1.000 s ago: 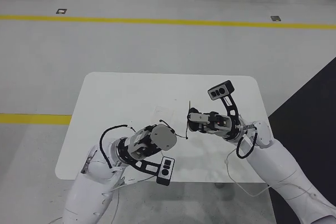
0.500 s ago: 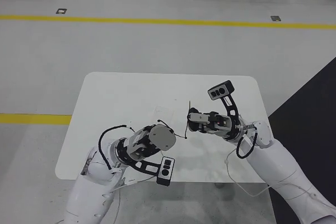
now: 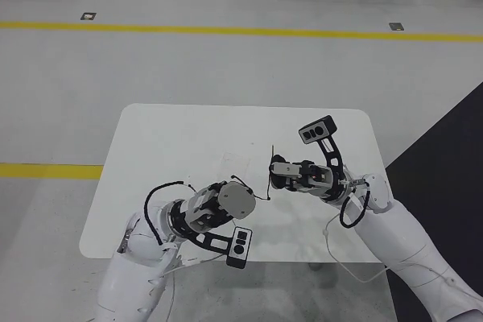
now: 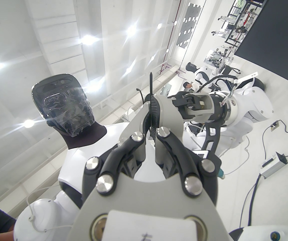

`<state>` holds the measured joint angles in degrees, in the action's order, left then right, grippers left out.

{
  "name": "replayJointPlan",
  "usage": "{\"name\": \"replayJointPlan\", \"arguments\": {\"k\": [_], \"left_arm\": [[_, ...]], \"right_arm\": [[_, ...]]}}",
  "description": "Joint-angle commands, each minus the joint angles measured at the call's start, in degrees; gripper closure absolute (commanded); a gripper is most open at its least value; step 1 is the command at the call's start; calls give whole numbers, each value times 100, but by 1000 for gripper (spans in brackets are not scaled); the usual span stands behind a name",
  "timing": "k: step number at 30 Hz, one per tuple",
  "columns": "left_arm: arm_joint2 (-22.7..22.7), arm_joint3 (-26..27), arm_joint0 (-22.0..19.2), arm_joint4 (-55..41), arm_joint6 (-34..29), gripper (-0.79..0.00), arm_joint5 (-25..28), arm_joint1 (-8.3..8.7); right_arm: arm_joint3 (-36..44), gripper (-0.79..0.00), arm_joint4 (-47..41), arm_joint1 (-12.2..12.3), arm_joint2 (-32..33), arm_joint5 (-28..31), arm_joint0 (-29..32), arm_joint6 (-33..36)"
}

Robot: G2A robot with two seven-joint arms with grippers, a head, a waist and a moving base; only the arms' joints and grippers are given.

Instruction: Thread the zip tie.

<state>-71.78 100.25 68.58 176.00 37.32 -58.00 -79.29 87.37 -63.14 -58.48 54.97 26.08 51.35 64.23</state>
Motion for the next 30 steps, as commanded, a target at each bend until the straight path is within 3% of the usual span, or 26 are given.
{"name": "replayJointPlan", "arguments": {"k": [1,30], "left_arm": [[14,-45,-6,0,87,0,0,-17],[-319,-12,-135,0,802,0,0,-317]], "right_arm": [[0,0,0,0,0,0,0,0],[0,0,0,0,0,0,0,0]]}}
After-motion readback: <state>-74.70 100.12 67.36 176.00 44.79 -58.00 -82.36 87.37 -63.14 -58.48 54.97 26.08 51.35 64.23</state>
